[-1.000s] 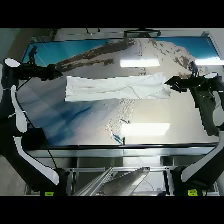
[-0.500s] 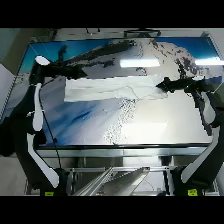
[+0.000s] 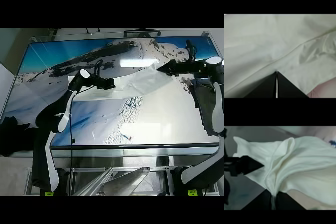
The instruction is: Fold the shirts.
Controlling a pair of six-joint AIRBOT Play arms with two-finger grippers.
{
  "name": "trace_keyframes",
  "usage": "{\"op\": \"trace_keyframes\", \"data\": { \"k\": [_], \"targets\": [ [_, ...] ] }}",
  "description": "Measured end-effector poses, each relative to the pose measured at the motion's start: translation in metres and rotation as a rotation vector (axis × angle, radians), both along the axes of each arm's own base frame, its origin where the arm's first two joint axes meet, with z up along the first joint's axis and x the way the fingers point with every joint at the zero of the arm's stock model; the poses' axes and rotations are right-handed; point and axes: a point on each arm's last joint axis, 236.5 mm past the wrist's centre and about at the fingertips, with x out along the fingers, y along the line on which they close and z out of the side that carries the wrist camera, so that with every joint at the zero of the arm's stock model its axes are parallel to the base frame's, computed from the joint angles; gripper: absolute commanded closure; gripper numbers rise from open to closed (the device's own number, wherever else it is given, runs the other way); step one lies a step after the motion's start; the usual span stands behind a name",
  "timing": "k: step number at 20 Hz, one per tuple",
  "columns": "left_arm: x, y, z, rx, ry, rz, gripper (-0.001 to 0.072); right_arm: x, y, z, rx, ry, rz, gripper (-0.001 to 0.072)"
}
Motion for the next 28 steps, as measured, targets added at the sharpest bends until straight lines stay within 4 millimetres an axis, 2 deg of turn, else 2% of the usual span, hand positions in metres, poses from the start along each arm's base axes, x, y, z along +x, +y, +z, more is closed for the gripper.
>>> {"op": "trace_keyframes", "data": {
  "k": [2,4,6,8,9,11,13,14,16,18,21,22,24,26,28],
  "targets": [
    [-0.005,-0.022,-0.007,-0.006,0.004,0.005,0.0705,-0.011,0.009,0.035,0.001,-0.049,0.023,0.0692],
    [-0.011,-0.043,-0.014,-0.019,0.016,0.002,0.0705,-0.021,0.017,0.059,-0.005,-0.084,0.045,0.0692],
    [-0.018,-0.064,-0.014,-0.056,0.039,0.000,0.0705,-0.028,0.023,0.075,-0.007,-0.105,0.056,0.0692],
    [-0.024,-0.079,0.002,-0.135,0.078,0.004,0.0706,-0.033,0.028,0.082,-0.005,-0.110,0.064,0.0692],
    [-0.025,-0.082,0.020,-0.192,0.101,0.006,0.0706,-0.034,0.031,0.084,-0.004,-0.110,0.070,0.0692],
    [-0.025,-0.076,0.075,-0.323,0.123,-0.016,0.0707,-0.036,0.045,0.085,-0.003,-0.113,0.090,0.0692],
    [-0.028,-0.053,0.149,-0.450,0.101,-0.062,0.0707,-0.034,0.067,0.087,-0.001,-0.129,0.100,0.0692],
    [-0.030,-0.036,0.188,-0.500,0.071,-0.081,0.0707,-0.031,0.085,0.088,0.000,-0.144,0.105,0.0691],
    [-0.042,0.005,0.263,-0.569,-0.005,-0.111,0.0706,-0.026,0.131,0.086,0.007,-0.174,0.116,0.0691],
    [-0.060,0.042,0.318,-0.599,-0.076,-0.119,0.0706,-0.020,0.191,0.076,0.023,-0.201,0.107,0.0690],
    [-0.086,0.087,0.367,-0.604,-0.157,-0.117,0.0706,-0.019,0.297,0.041,0.065,-0.228,0.069,0.0690],
    [-0.095,0.098,0.378,-0.602,-0.178,-0.120,0.0705,-0.020,0.329,0.025,0.075,-0.235,0.034,0.0646],
    [-0.109,0.115,0.390,-0.589,-0.219,-0.125,0.0705,-0.029,0.386,-0.017,0.080,-0.224,-0.041,-0.0008],
    [-0.123,0.126,0.396,-0.578,-0.242,-0.138,0.0705,-0.046,0.425,-0.058,0.056,-0.208,-0.070,0.0009],
    [-0.131,0.134,0.396,-0.573,-0.247,-0.144,0.0705,-0.060,0.445,-0.074,0.047,-0.202,-0.060,0.0009]
  ]
}}
